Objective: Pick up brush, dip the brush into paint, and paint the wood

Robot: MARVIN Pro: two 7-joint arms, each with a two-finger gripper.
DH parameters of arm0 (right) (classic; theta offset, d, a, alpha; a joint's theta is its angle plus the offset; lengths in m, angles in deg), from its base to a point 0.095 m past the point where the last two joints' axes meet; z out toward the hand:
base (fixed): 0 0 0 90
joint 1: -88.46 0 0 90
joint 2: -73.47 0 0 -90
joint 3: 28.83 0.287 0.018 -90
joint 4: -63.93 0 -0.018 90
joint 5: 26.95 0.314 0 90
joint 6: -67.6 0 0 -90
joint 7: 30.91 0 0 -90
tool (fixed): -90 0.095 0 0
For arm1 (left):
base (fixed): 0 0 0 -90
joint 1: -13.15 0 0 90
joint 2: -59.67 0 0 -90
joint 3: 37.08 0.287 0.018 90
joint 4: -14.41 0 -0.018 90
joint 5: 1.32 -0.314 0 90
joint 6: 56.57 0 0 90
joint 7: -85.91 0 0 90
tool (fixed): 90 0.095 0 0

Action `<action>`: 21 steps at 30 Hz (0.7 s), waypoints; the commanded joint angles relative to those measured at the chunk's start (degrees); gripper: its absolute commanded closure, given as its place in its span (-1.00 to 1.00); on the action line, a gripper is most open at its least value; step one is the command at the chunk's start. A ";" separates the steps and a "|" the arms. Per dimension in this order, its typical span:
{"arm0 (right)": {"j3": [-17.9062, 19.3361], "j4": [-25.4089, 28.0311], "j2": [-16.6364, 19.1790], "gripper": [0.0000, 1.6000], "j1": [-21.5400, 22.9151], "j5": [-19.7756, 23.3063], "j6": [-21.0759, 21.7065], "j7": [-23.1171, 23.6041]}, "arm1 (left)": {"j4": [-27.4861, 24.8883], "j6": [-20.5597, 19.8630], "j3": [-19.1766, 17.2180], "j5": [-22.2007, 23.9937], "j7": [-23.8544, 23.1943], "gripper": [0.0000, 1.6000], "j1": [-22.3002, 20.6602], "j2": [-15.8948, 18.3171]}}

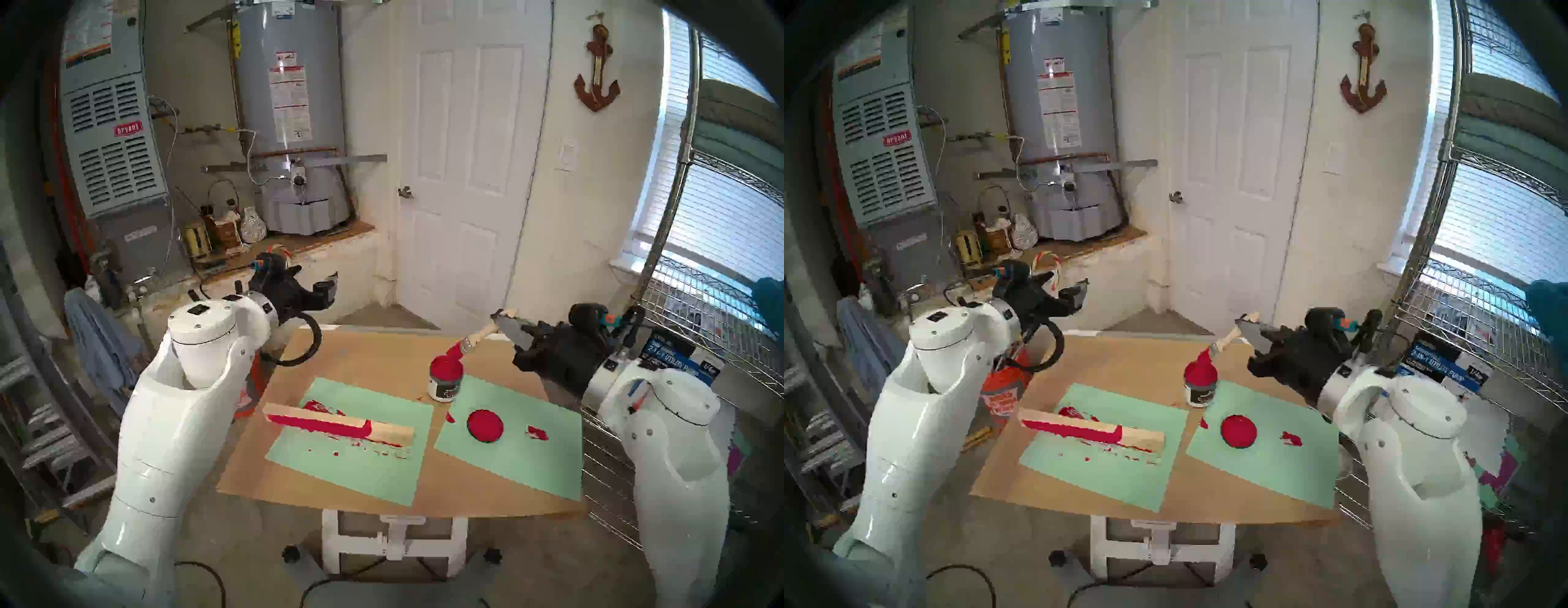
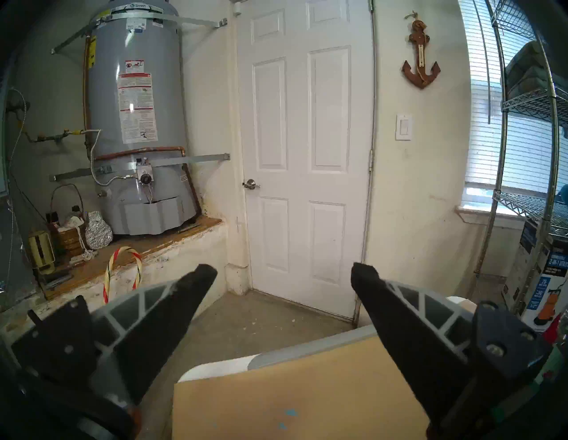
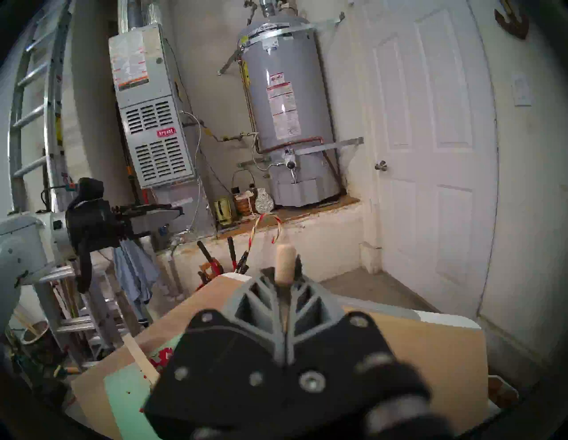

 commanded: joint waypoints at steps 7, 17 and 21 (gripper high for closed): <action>-6.01 -2.99 0.02 1.00 8.44 -4.21 -0.49 -2.82 | -1.11 0.12 -0.19 -0.03 0.11 -1.00 -0.66 -0.04; -7.49 -5.85 0.22 1.00 10.56 -6.10 -0.30 -3.54 | -1.13 0.10 -0.19 -0.04 0.13 -1.00 -0.66 -0.04; -7.94 -6.00 0.19 1.00 10.70 -6.23 0.57 -3.71 | -1.14 0.09 -0.19 -0.03 0.14 -1.00 -0.65 -0.04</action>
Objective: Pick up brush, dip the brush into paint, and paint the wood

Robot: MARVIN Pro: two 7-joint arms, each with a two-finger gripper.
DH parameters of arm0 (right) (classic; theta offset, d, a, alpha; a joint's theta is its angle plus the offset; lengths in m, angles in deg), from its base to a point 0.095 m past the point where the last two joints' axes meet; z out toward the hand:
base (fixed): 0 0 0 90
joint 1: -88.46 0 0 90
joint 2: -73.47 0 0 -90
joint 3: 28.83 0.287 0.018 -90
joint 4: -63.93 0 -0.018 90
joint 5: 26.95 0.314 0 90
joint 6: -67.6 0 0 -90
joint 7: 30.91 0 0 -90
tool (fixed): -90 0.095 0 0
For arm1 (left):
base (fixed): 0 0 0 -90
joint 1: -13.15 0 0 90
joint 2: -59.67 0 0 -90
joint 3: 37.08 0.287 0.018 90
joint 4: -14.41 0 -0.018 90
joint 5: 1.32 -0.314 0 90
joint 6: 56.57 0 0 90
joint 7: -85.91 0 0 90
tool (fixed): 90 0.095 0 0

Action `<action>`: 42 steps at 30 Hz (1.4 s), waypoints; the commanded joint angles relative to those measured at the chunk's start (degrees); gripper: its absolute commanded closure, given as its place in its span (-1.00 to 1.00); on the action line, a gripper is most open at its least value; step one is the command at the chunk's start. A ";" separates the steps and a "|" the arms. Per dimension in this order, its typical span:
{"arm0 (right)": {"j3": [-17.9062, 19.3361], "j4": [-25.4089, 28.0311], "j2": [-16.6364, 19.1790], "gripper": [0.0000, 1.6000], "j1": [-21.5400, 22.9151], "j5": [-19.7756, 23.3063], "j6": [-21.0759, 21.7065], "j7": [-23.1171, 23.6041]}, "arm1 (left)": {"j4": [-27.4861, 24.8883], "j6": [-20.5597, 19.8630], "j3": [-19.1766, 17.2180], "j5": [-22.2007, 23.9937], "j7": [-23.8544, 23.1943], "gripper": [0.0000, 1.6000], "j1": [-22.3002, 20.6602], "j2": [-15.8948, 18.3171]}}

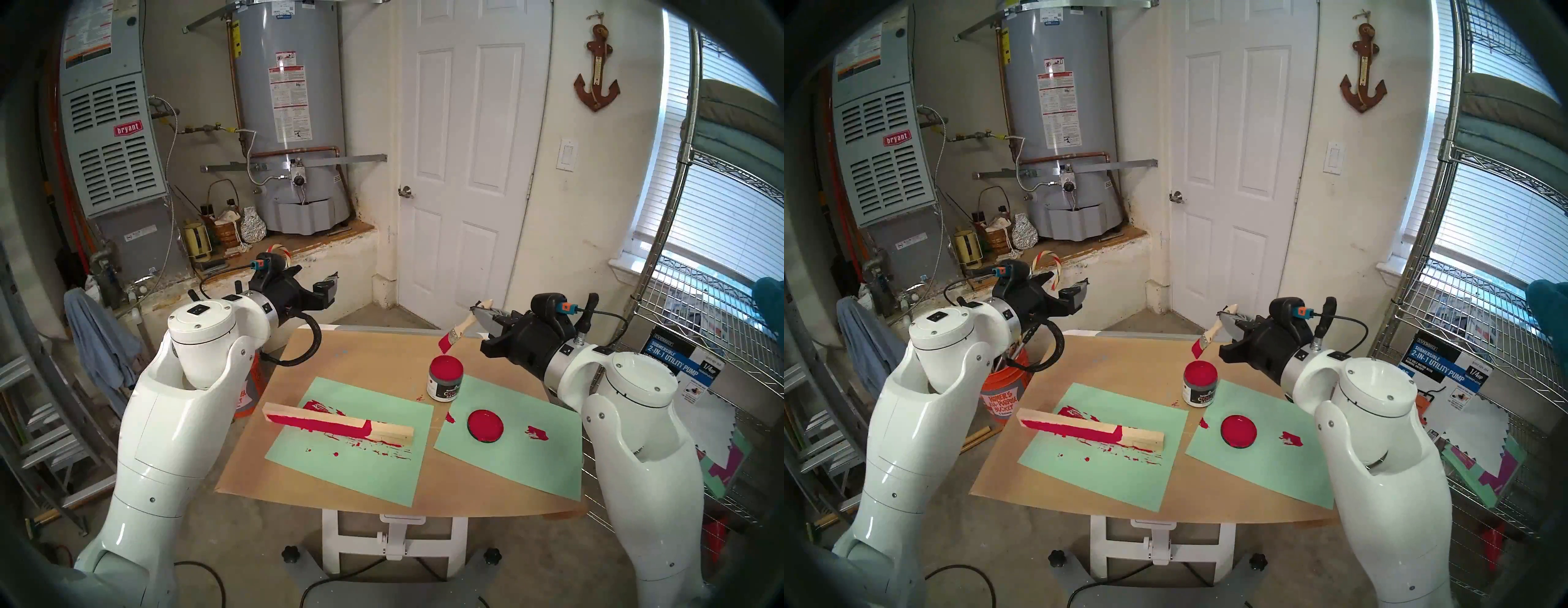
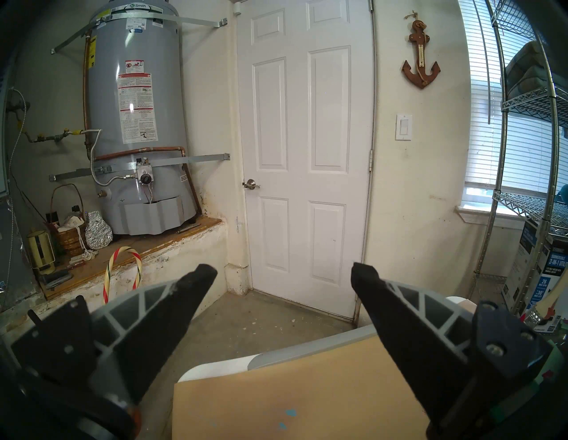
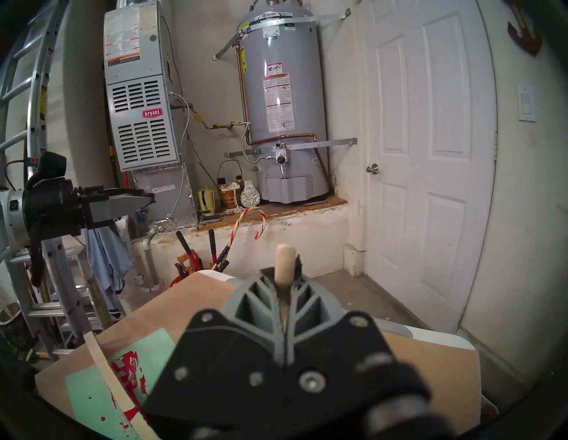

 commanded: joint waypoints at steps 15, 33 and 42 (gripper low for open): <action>-0.39 0.25 0.66 1.00 0.34 -0.33 2.09 0.28 | -1.14 0.08 -0.20 -0.03 0.15 -1.00 -0.65 -0.05; -2.27 -2.96 0.18 1.00 1.32 -1.96 1.10 -0.16 | -1.14 0.08 -0.20 -0.03 0.15 -1.00 -0.65 -0.04; -4.01 -4.89 0.56 1.00 1.98 -4.24 0.74 -0.49 | -1.14 0.08 -0.20 -0.03 0.15 -1.00 -0.65 -0.04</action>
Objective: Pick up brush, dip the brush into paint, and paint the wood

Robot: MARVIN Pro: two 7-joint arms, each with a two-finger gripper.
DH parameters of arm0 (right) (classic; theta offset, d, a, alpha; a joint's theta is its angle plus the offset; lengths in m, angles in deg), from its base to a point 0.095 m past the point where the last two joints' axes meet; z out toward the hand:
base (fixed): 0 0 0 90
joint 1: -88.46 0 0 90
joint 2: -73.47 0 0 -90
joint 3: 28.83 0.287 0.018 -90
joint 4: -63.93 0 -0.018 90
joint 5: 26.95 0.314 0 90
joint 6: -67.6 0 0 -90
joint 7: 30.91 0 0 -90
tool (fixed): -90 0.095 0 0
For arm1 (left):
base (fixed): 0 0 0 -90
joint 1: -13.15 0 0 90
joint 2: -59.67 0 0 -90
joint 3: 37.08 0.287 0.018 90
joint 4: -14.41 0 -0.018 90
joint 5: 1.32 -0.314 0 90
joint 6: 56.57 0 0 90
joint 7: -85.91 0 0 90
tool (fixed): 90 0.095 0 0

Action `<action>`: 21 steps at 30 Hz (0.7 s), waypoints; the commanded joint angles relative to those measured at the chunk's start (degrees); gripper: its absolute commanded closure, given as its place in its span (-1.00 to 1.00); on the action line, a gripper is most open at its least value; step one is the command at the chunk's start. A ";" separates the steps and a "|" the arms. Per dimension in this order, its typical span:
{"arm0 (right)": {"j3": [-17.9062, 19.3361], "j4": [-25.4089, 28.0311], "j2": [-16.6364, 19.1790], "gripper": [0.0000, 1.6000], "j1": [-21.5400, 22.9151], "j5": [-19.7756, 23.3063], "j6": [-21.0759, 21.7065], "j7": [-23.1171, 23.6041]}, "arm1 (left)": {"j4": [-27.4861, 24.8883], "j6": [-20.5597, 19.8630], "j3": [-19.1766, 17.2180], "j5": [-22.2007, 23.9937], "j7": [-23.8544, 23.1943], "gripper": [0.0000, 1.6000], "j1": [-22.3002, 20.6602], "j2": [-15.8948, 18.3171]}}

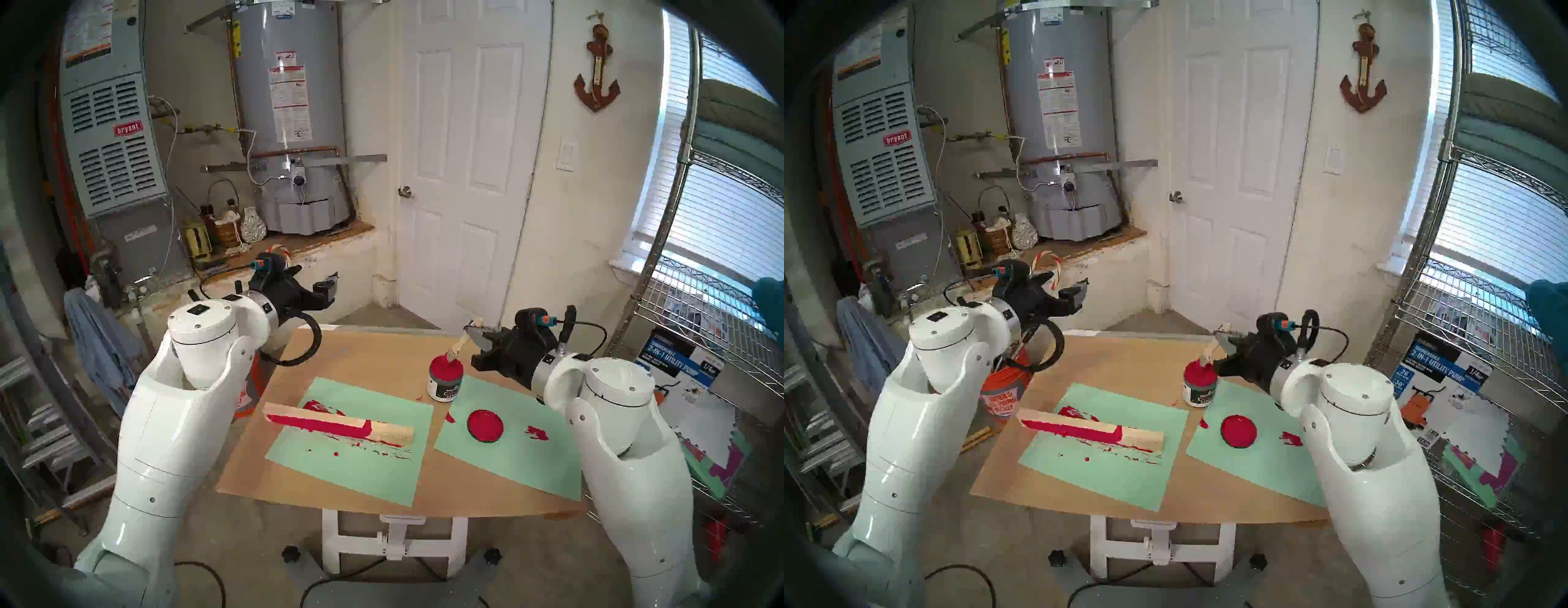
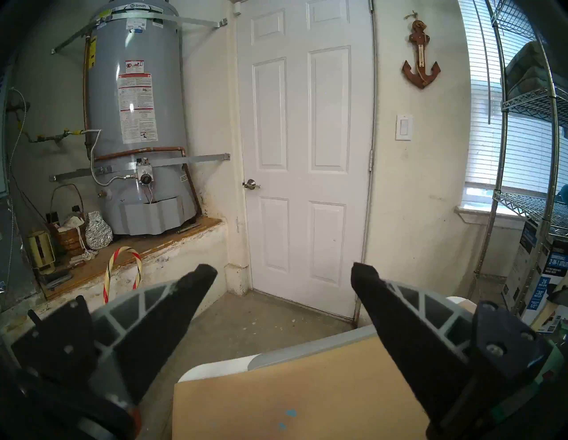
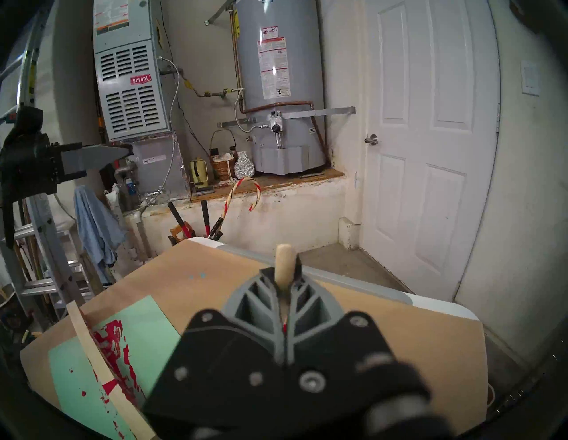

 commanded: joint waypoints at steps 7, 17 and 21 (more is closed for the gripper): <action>-4.87 -4.00 -0.56 1.00 2.82 -4.06 -2.58 -1.27 | -1.12 0.09 -0.20 -0.03 0.12 -1.00 -0.66 -0.04; -5.52 -5.70 -1.13 1.00 3.31 -4.80 -3.77 -1.65 | -1.11 0.10 -0.19 -0.03 0.11 -1.00 -0.66 -0.04; -3.67 -4.24 -1.58 1.00 3.30 -3.50 -3.41 -1.51 | -1.08 0.13 -0.19 -0.02 0.09 -1.00 -0.66 -0.03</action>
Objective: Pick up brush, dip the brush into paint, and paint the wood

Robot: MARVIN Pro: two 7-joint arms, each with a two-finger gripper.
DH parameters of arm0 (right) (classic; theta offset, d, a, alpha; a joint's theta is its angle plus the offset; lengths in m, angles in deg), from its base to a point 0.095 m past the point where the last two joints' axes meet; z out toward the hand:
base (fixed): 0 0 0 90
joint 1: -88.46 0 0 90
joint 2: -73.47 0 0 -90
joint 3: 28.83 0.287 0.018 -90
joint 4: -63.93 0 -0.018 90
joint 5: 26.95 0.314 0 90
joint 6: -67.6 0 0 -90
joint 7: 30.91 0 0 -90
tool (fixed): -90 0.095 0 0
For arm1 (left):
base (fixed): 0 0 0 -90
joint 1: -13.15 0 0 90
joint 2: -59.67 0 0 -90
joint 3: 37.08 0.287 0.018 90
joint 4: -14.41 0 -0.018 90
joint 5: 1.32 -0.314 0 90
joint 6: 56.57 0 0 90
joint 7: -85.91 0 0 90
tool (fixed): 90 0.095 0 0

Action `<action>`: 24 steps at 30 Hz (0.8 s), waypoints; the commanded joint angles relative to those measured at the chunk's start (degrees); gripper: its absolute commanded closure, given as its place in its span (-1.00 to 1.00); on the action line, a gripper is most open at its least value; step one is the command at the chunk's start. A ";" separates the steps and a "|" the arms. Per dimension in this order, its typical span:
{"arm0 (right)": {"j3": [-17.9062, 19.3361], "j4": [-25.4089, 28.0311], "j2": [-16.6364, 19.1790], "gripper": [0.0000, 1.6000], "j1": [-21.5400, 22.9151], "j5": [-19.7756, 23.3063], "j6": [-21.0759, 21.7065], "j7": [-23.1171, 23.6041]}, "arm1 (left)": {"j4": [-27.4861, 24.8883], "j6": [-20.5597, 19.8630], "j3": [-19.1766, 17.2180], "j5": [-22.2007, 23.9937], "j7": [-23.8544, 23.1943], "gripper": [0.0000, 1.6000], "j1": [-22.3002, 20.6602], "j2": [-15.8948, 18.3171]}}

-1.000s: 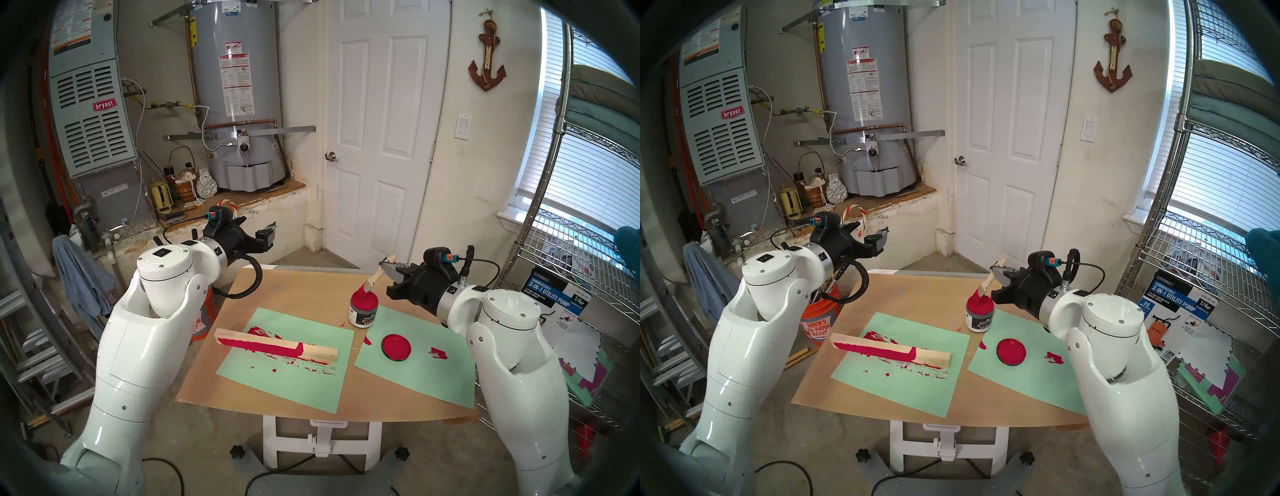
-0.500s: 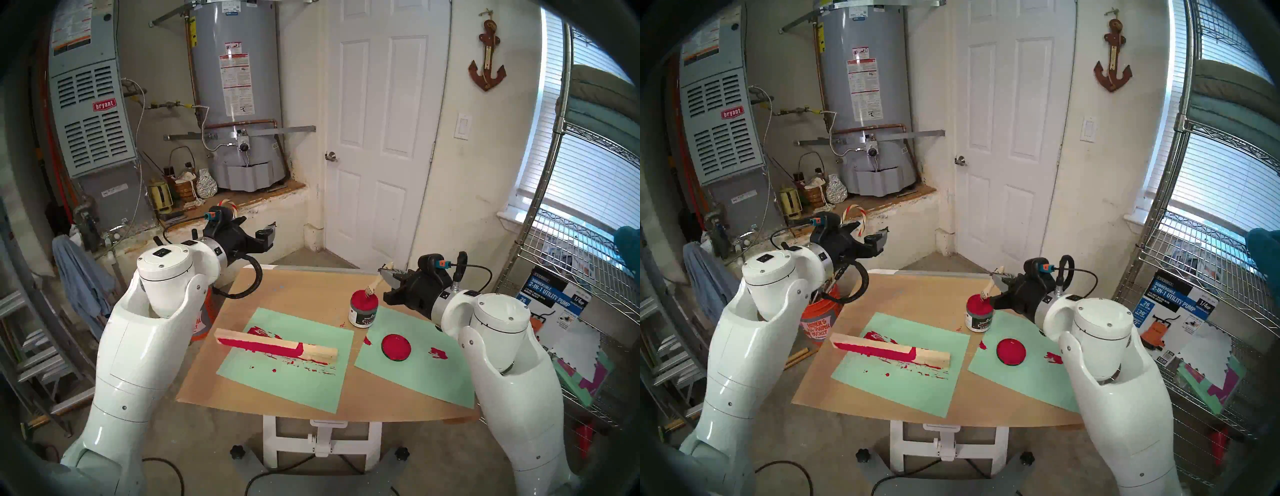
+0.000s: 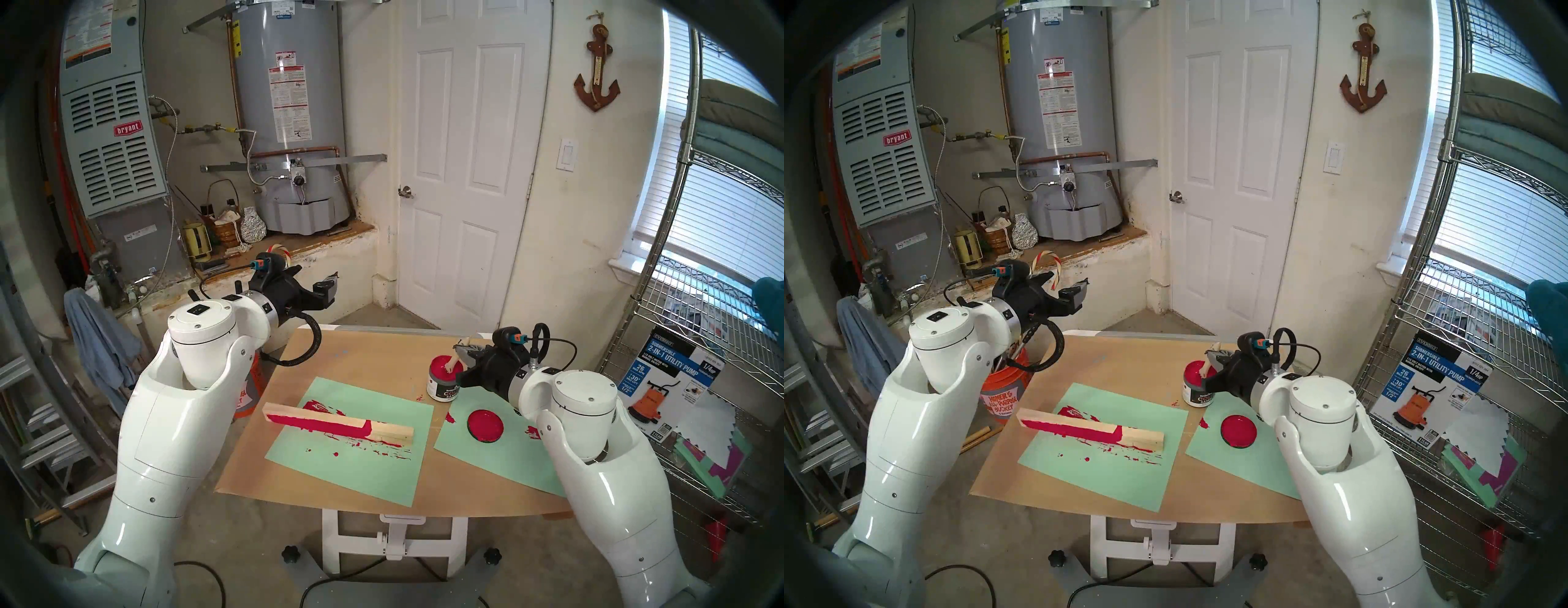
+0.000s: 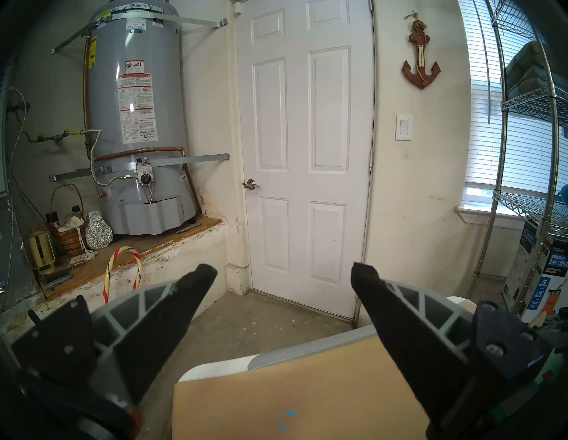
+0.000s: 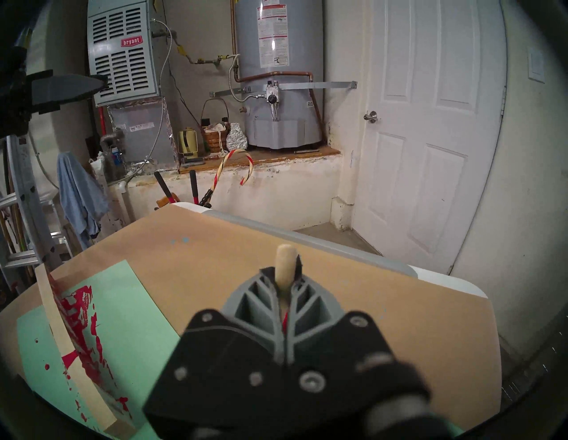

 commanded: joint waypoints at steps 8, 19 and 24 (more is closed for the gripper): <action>5.56 6.23 -0.79 1.00 -0.27 4.54 0.88 1.45 | -1.08 0.12 -0.19 -0.03 0.08 -1.00 -0.66 -0.03; 7.64 8.92 -0.74 1.00 -2.33 5.70 1.42 2.51 | -1.11 0.10 -0.20 -0.03 0.11 -1.00 -0.66 -0.04; 8.66 9.97 -1.22 1.00 -2.84 6.35 1.76 2.60 | -1.10 0.10 -0.20 -0.03 0.10 -1.00 -0.66 -0.04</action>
